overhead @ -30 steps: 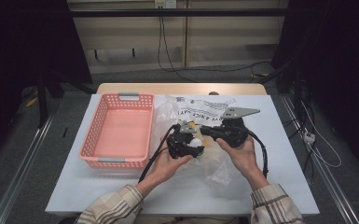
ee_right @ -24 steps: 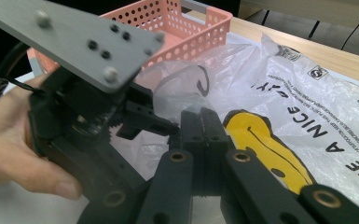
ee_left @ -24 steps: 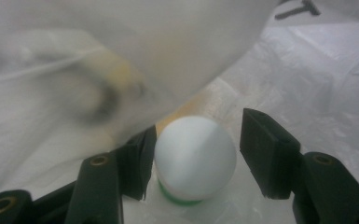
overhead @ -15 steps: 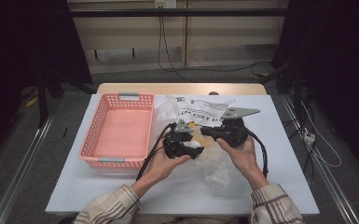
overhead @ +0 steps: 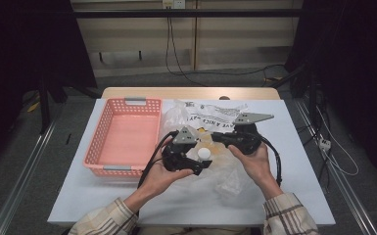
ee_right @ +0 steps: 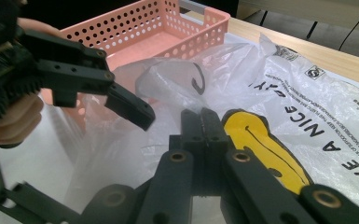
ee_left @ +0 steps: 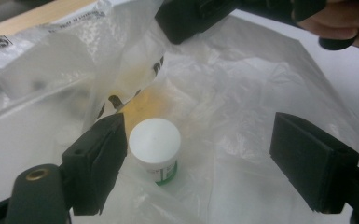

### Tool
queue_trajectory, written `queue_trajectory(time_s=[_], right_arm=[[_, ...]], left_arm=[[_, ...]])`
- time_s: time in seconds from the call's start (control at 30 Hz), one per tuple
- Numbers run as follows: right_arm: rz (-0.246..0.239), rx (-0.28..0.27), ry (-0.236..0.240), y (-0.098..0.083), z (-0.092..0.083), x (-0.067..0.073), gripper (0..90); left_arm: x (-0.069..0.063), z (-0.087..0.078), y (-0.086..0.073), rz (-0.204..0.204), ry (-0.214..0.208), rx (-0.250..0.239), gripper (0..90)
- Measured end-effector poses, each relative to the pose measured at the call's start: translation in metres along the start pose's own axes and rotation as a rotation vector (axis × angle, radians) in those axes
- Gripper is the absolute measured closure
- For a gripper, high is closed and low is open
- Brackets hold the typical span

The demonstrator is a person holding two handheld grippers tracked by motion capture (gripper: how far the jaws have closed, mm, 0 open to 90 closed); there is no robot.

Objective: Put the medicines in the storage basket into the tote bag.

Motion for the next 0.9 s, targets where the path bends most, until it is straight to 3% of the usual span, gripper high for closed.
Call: queue_trajectory(time_s=[0.17,0.4,0.6,0.9], right_arm=[[-0.001,0.001,0.001,0.0,0.001,0.001,90.0],[-0.001,-0.004,0.0,0.0,-0.002,0.001,90.0],[-0.005,0.001,-0.003,0.0,-0.001,0.002,90.0],[-0.014,0.004,-0.01,-0.002,-0.007,0.001,90.0]], left_arm=[[0.005,-0.015,-0.002,-0.017,0.034,-0.032,13.6],[0.01,-0.036,-0.012,-0.011,0.063,-0.053,13.3],[0.009,-0.041,-0.029,0.006,0.074,-0.027,12.7],[0.013,-0.039,-0.054,-0.025,0.072,0.025,13.1]])
Point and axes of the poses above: each handheld gripper's, and its own axes: z roughly forward along the jaws, y roughly out of its top, x roughly to its left, the point moved 10 cm from there along z, roughly forward along the jaws, and after that the axes turned 14 degrees about x, right-handed, at the moved point
